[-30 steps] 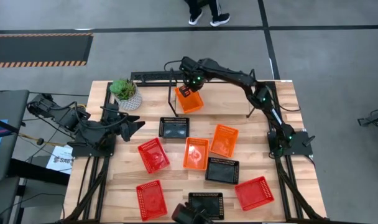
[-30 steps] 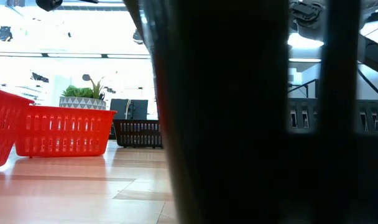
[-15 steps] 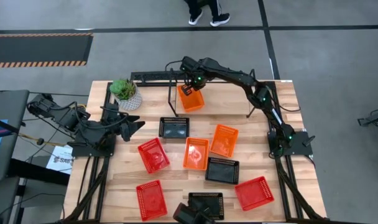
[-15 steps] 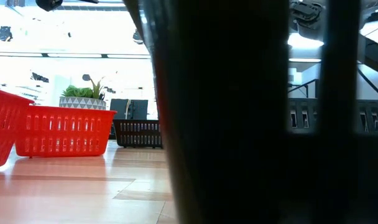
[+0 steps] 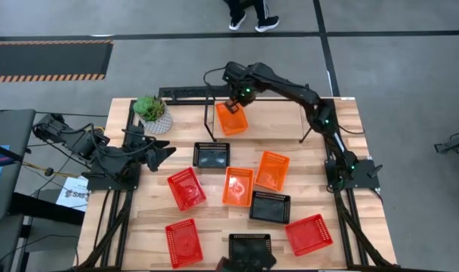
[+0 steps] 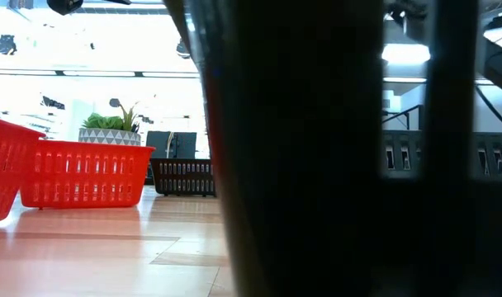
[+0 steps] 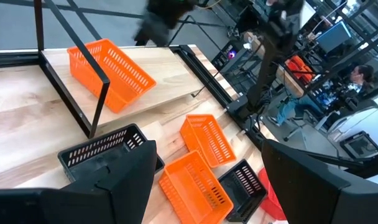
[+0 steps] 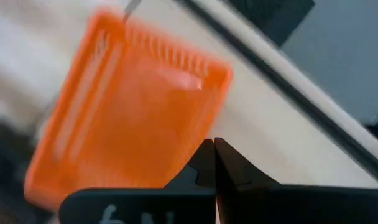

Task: Stack baskets on shelf by color
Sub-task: Put the right orange bin on the shelf

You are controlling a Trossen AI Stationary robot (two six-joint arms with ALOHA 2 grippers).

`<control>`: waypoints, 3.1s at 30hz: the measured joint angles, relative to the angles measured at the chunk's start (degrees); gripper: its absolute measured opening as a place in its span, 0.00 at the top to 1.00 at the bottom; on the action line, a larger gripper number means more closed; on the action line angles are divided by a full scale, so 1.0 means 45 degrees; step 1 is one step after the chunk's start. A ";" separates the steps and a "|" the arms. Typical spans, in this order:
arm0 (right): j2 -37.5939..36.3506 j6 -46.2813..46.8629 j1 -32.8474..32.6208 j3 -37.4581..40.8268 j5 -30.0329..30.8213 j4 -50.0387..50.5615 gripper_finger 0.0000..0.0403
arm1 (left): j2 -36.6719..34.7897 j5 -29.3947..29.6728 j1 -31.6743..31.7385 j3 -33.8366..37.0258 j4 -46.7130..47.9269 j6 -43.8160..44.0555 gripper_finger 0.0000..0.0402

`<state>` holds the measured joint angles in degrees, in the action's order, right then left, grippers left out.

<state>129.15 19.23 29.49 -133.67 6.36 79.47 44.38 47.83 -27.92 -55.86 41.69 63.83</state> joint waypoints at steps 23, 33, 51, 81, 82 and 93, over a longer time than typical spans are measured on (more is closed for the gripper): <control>-0.1300 0.0031 -0.1735 0.2093 0.2355 0.1758 0.99 | 0.0310 -0.0228 0.0000 0.0000 0.0000 0.0636 0.31; -0.8591 0.1514 -0.0922 1.1790 0.0186 -0.5658 0.99 | 0.0311 0.0136 0.0000 0.0000 -0.0001 0.0359 0.31; -0.7563 0.3617 -0.1452 1.4892 -0.0117 -1.1067 1.00 | 0.0306 0.0146 0.0000 0.0000 0.0000 0.0534 0.31; -0.6849 0.2709 -0.1858 1.3501 0.0524 -0.9945 1.00 | 0.0306 0.0117 -0.0005 0.0000 0.0005 0.0622 0.31; -0.6775 0.2715 -0.1839 1.3493 0.0523 -1.0206 1.00 | 0.0311 0.0112 -0.0002 0.0000 0.0007 0.0617 0.31; -0.6773 0.2719 -0.1606 1.3503 0.0328 -1.0714 0.99 | 0.0306 0.0131 -0.0002 0.0000 0.0010 0.0617 0.31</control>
<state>98.67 31.46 22.26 -72.90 7.83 31.25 45.76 48.42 -27.93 -55.86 41.74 66.61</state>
